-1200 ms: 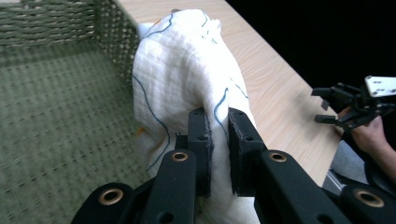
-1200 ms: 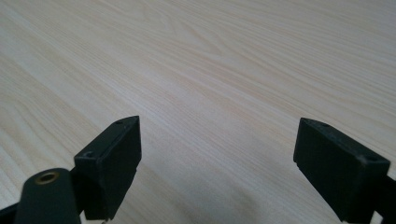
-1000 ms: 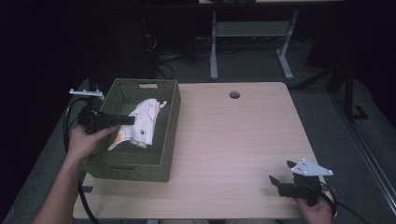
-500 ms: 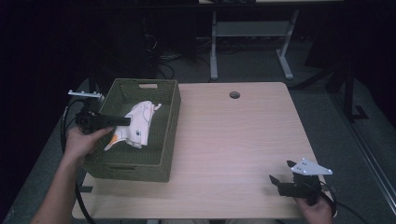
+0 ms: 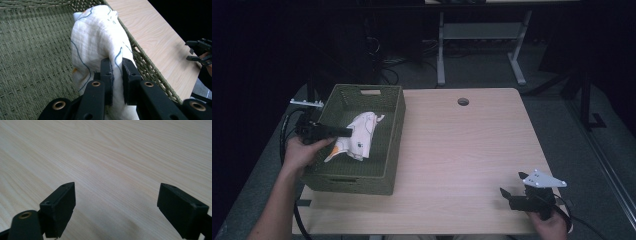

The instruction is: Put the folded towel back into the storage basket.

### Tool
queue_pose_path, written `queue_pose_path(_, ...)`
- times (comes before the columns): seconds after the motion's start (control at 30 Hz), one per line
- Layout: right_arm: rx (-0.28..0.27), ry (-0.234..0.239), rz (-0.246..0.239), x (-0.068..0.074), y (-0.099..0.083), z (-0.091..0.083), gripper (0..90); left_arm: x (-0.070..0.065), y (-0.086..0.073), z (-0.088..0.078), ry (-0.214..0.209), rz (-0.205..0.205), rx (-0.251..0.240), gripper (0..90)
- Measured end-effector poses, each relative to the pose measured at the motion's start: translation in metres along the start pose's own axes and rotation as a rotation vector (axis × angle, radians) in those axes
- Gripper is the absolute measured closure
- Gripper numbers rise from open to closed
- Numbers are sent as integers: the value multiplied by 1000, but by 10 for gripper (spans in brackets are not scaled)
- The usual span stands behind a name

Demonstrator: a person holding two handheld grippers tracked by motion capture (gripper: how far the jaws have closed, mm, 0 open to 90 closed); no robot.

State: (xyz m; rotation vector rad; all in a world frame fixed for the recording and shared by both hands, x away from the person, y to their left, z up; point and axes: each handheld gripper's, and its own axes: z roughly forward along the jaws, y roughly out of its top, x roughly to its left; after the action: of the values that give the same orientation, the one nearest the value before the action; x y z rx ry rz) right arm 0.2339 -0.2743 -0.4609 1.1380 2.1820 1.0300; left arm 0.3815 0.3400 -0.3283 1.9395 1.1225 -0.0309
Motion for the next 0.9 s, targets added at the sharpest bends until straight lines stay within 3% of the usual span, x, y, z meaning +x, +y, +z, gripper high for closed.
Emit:
queue_pose_path(0.5, 5, 2, -1, -1, 0, 2, 149, 13, -1, 17, 17, -19, 55, 806)
queue_pose_path(0.63, 6, 1, -2, -1, 0, 2, 148, 15, 0, 18, 26, -11, 67, 806)
queue_pose_path(0.67, 6, 0, -1, -1, -1, 2, 149, 14, 1, 18, 27, 8, 66, 802)
queue_pose_path(0.7, 8, 1, -1, -1, -1, 3, 149, 10, 2, 17, 36, 73, 39, 757)
queue_pose_path(0.73, 8, 1, -1, -1, -1, 3, 149, 10, 2, 17, 36, 73, 39, 720)
queue_pose_path(0.77, 10, 1, -1, -1, -1, 3, 148, 8, 2, 18, 64, 84, 21, 638)
queue_pose_path(0.83, 9, 4, 2, -1, -1, 3, 149, 9, 3, 20, 56, 63, 35, 566)
queue_pose_path(0.9, 14, 4, -1, -1, -1, 4, 148, 12, 2, 22, 71, 45, 59, 564)
